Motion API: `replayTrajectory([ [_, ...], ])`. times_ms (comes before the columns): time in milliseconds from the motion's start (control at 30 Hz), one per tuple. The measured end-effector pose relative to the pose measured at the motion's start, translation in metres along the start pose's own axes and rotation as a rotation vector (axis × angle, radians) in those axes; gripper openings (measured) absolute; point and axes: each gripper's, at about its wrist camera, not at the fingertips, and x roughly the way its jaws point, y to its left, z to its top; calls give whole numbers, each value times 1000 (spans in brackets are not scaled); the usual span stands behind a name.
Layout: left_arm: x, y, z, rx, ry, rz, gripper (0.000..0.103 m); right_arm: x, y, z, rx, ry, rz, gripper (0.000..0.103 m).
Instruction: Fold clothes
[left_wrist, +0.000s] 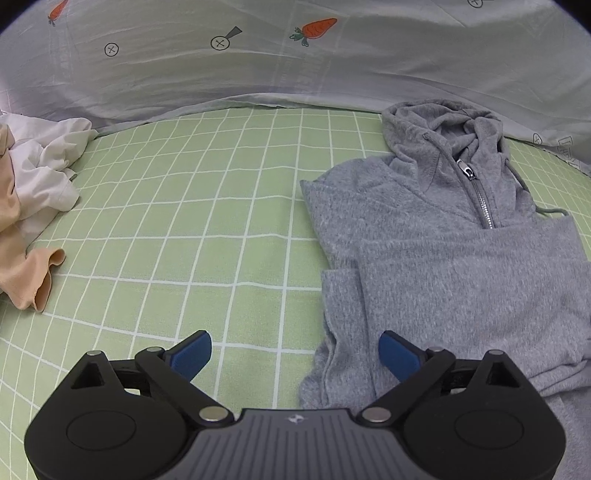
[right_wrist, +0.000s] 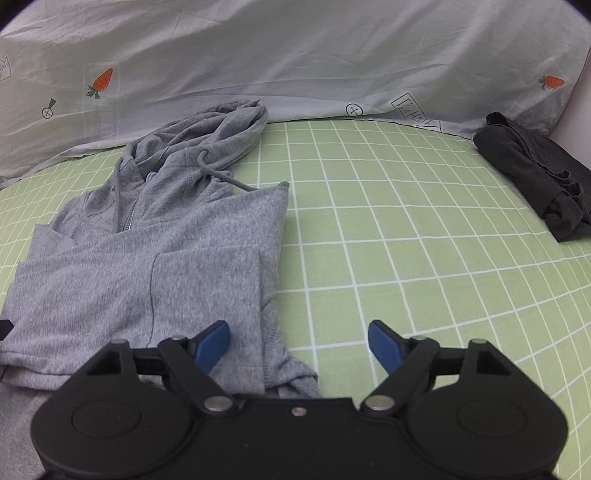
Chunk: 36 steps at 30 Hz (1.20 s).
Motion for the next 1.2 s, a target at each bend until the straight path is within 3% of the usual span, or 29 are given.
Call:
replayTrajectory([
  [67, 0, 5, 11, -40, -8, -12, 97, 4, -1, 14, 13, -45, 20, 101],
  [233, 16, 14, 52, -116, -20, 2, 97, 30, 3, 57, 14, -110, 28, 103],
  [400, 50, 3, 107, -93, -55, -10, 97, 82, 16, 105, 24, -123, 18, 103],
  [600, 99, -20, 179, -125, -118, -92, 97, 142, 28, 156, 38, -130, -4, 103],
  [733, 131, -42, 213, -120, -119, -168, 97, 163, 32, 169, 24, -110, -5, 103],
  [800, 144, -55, 221, -76, -104, -171, 97, 171, 32, 173, 18, -101, 0, 103],
  [1000, 172, -84, 219, 94, -35, -70, 97, 188, 34, 177, -24, -66, -23, 103],
  [1167, 175, -90, 218, 130, -61, -29, 99, 191, 31, 174, -35, -48, -33, 103],
  [1200, 173, -92, 218, 159, -80, 6, 99, 190, 31, 174, -53, -58, -51, 103],
])
